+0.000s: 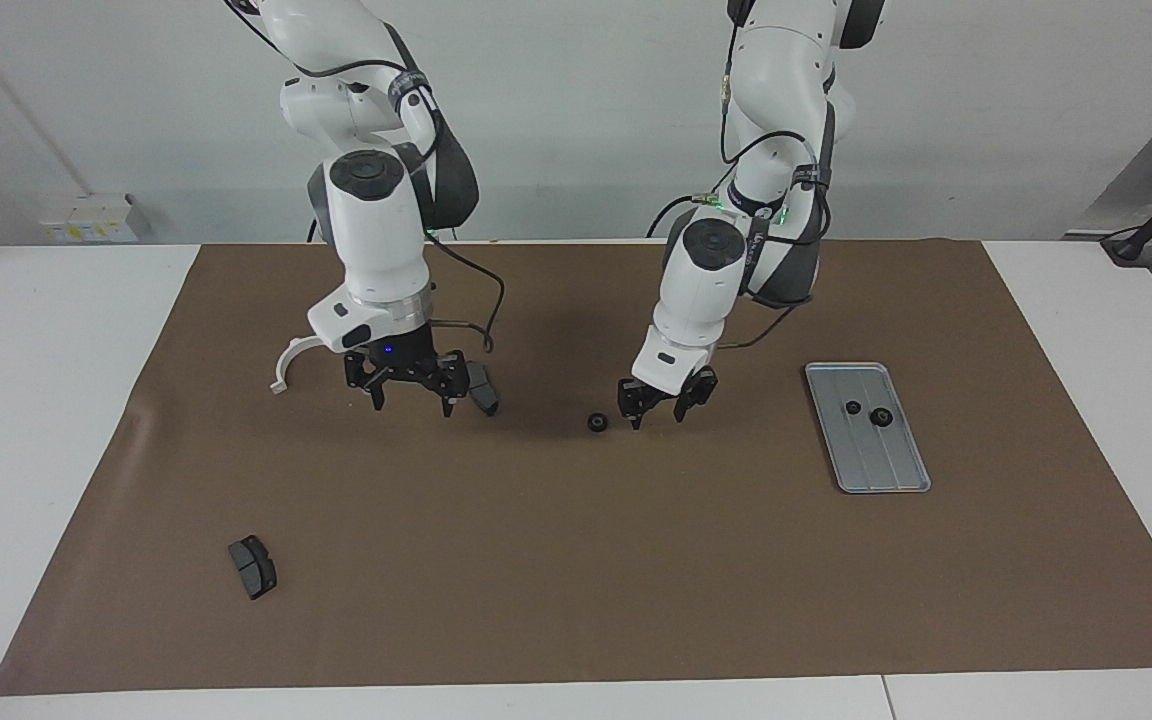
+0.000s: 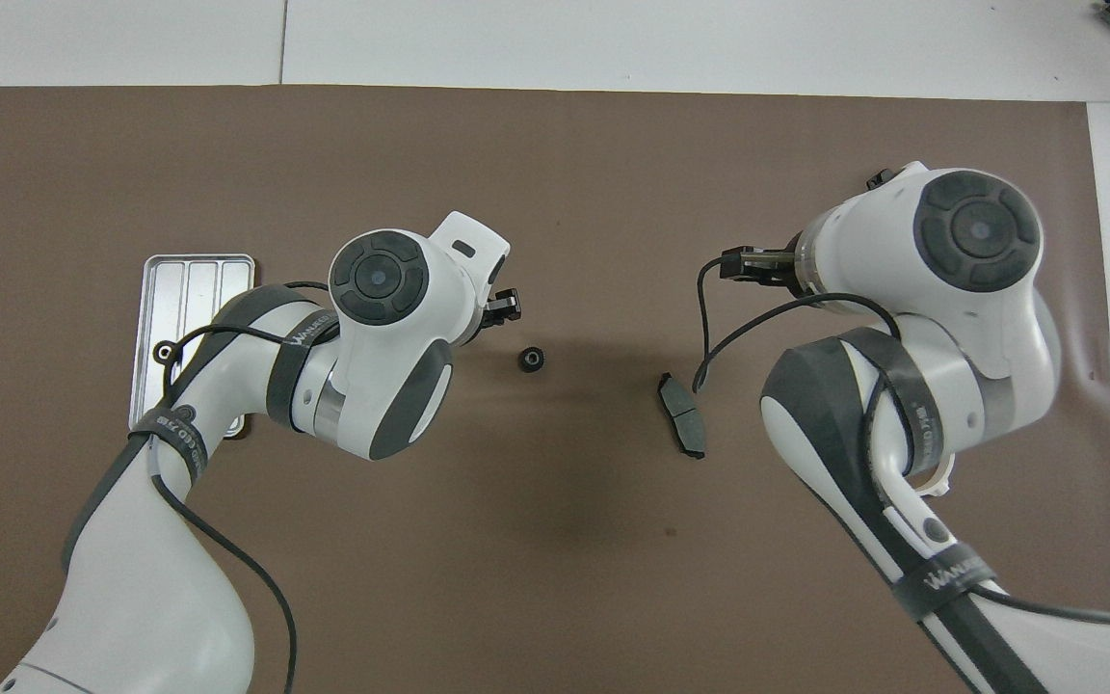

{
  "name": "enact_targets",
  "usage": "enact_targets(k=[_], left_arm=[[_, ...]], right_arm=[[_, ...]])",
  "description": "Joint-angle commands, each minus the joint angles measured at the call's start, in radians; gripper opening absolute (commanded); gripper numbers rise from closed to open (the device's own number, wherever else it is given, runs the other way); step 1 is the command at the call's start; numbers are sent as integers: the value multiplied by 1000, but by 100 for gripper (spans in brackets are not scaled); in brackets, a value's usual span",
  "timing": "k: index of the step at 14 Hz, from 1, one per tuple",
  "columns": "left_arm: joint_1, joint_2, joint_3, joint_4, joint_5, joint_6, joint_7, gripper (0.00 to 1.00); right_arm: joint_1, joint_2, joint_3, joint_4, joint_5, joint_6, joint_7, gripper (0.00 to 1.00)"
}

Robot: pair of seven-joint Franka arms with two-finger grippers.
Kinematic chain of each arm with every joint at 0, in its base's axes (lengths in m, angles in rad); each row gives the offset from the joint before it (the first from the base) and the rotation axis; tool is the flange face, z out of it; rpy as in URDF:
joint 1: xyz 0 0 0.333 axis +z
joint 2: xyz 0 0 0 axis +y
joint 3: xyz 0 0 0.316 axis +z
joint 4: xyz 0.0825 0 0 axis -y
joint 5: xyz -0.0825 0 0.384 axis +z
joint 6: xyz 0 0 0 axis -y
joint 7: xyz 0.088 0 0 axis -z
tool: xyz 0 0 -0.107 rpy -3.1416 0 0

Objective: Pick bearing gear from pile to tray

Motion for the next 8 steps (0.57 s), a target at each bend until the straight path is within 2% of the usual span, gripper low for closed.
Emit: enact_targets(k=[1, 5, 8], left_arm=[[-38, 49, 15, 69, -1, 5, -34, 72], [-81, 110, 17, 103, 5, 12, -47, 72], [-101, 122, 15, 97, 8, 29, -48, 72]], right_arm=[[-77, -85, 14, -19, 78, -64, -162, 100], [-113, -114, 11, 27, 86, -160, -238, 100], [-130, -119, 9, 80, 86, -224, -252, 100]])
